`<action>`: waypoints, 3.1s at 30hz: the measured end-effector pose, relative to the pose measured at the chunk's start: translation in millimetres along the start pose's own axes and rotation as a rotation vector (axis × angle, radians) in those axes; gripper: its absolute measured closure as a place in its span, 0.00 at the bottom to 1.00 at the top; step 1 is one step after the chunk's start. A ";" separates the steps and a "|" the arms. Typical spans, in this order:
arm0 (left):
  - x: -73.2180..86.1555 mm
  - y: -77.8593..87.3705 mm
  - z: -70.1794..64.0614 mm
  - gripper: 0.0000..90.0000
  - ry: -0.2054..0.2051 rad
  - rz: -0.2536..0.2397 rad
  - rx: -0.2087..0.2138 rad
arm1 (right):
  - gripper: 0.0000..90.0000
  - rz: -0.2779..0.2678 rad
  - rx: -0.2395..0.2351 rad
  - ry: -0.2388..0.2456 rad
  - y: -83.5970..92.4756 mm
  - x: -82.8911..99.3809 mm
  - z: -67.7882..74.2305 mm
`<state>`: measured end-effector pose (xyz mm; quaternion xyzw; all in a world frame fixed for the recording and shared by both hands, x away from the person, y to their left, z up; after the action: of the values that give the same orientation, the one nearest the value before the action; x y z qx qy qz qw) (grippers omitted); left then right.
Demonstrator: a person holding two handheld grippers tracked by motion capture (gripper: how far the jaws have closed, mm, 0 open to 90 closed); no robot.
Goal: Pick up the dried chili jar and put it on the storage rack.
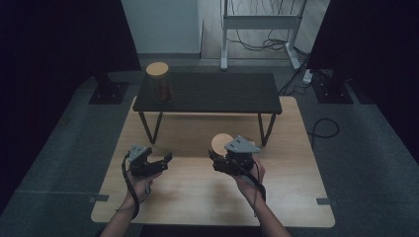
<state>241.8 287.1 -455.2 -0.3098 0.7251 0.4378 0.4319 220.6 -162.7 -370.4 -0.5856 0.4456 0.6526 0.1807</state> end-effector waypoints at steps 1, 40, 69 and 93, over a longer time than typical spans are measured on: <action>0.1 0.0 -0.1 0.08 0.000 0.000 0.000 | 0.28 -0.001 0.001 -0.002 0.1 0.3 -0.4; -0.7 -0.9 0.0 0.08 0.003 0.010 -0.005 | 0.28 0.003 0.012 -0.006 1.0 -1.9 -4.2; -0.5 -1.1 -0.5 0.08 0.000 0.010 0.003 | 0.28 -0.011 0.021 -0.004 4.7 -7.9 -5.5; -0.3 -1.3 -0.7 0.08 0.000 0.011 0.000 | 0.28 -0.013 0.026 -0.024 5.1 -6.3 -11.9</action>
<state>242.7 285.9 -455.2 -0.3058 0.7269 0.4403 0.4292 225.5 -173.1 -361.6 -0.5779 0.4482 0.6526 0.1980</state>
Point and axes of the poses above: each handheld gripper's, and its own axes: y roughly backward along the jaws, x roughly out of its underside, z roughly to its left, the point moved 1 cm from there along -y, roughly forward along the jaws, and after that the axes turned 2 degrees about y, right-handed, at the moved point
